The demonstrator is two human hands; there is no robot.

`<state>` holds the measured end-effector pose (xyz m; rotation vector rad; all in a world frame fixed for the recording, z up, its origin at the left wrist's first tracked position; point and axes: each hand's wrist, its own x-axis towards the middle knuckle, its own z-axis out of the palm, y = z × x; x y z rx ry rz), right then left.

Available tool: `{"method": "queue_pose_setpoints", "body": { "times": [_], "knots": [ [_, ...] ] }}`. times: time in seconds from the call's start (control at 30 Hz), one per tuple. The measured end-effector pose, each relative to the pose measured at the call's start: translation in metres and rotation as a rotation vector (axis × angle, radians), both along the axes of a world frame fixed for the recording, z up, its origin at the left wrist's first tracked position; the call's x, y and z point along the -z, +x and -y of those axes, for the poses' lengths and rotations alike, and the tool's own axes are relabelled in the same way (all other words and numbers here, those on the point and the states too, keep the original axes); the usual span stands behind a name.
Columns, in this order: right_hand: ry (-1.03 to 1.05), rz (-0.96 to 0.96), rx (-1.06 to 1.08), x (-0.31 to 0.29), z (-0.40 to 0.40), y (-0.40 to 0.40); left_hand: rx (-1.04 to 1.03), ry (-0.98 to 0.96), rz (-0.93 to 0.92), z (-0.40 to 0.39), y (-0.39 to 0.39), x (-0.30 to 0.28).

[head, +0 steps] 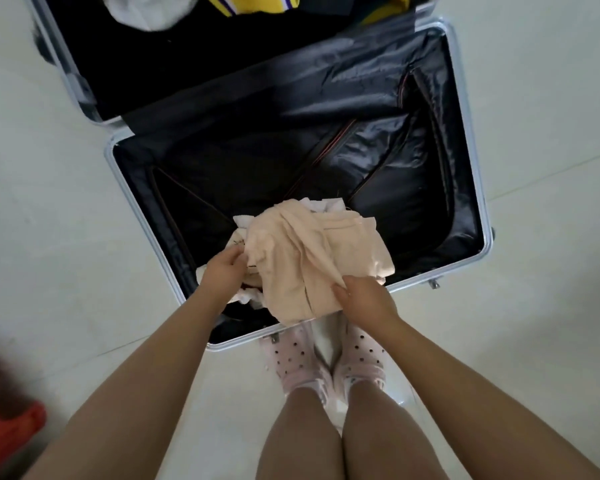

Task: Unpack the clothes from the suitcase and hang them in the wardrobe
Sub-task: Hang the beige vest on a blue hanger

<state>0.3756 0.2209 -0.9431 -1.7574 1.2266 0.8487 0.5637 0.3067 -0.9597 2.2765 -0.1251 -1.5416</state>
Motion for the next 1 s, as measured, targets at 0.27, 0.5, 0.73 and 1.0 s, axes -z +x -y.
{"method": "queue_pose_setpoints", "body": {
  "times": [0.27, 0.5, 0.73, 1.0],
  "knots": [
    [-0.028, 0.297, 0.389, -0.136, 0.023, 0.007, -0.227, -0.132, 0.115, 0.045, 0.003, -0.14],
    [-0.134, 0.499, 0.565, -0.279, 0.059, 0.021, -0.298, -0.273, 0.236, 0.088, 0.006, -0.291],
    [-0.32, 0.693, 0.67, -0.424, 0.106, 0.029, -0.617, -0.448, 0.2, 0.111, 0.037, -0.434],
    [-0.239, 0.896, 0.966, -0.606, 0.176, 0.057, -0.72, -0.726, 0.124, 0.136, 0.065, -0.604]
  ]
}}
